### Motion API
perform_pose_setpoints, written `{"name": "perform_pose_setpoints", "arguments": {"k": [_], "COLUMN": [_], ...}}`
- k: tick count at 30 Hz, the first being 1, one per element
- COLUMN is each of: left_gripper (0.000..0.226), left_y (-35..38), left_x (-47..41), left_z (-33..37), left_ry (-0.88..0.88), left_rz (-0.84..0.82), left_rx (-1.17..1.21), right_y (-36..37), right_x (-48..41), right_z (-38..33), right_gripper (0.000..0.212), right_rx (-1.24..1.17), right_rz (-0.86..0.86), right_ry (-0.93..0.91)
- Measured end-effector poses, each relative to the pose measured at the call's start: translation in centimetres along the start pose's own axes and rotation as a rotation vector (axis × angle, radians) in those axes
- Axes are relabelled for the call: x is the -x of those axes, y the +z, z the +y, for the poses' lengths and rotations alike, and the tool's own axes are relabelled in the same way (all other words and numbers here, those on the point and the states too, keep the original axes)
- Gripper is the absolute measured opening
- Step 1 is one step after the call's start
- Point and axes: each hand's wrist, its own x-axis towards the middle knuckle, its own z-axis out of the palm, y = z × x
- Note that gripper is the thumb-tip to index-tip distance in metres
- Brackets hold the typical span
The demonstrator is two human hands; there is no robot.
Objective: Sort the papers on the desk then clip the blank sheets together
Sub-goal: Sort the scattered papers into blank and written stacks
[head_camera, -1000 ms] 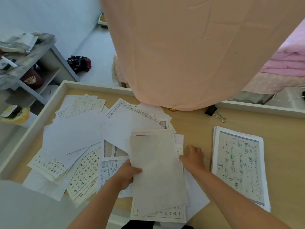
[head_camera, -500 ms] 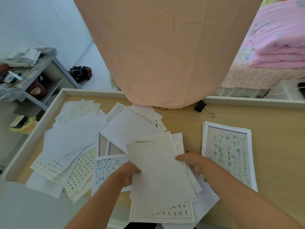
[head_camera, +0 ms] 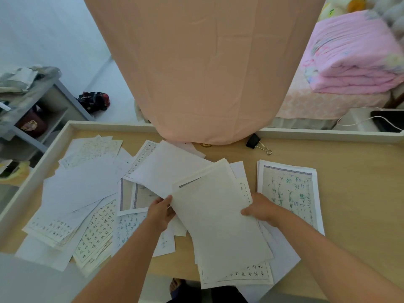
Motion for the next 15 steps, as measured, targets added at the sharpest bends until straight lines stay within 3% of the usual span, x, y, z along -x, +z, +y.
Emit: {"name": "perform_pose_setpoints", "arguments": {"k": [3, 8, 13, 15], "left_gripper": [0.018, 0.046, 0.045, 0.060], "left_y": [-0.7, -4.9, -8.8, -9.0], "left_x": [-0.6, -0.2, 1.5, 2.6], "left_z": [1.2, 4.2, 7.2, 7.9], "left_ry": [0.055, 0.156, 0.000, -0.042], "left_rz": [0.066, 0.170, -0.259, -0.431], "left_rx": [0.012, 0.166, 0.422, 0.523], "right_y": [0.9, 3.4, 6.3, 7.1], "right_x": [-0.7, -1.9, -3.4, -3.9], "right_z": [0.0, -0.2, -1.4, -1.7], "right_gripper": [0.046, 0.041, 0.052, 0.055], "right_rx": [-0.038, -0.029, -0.061, -0.090], "right_rz": [0.107, 0.248, 0.271, 0.315], "right_ry": [0.042, 0.159, 0.273, 0.315]}}
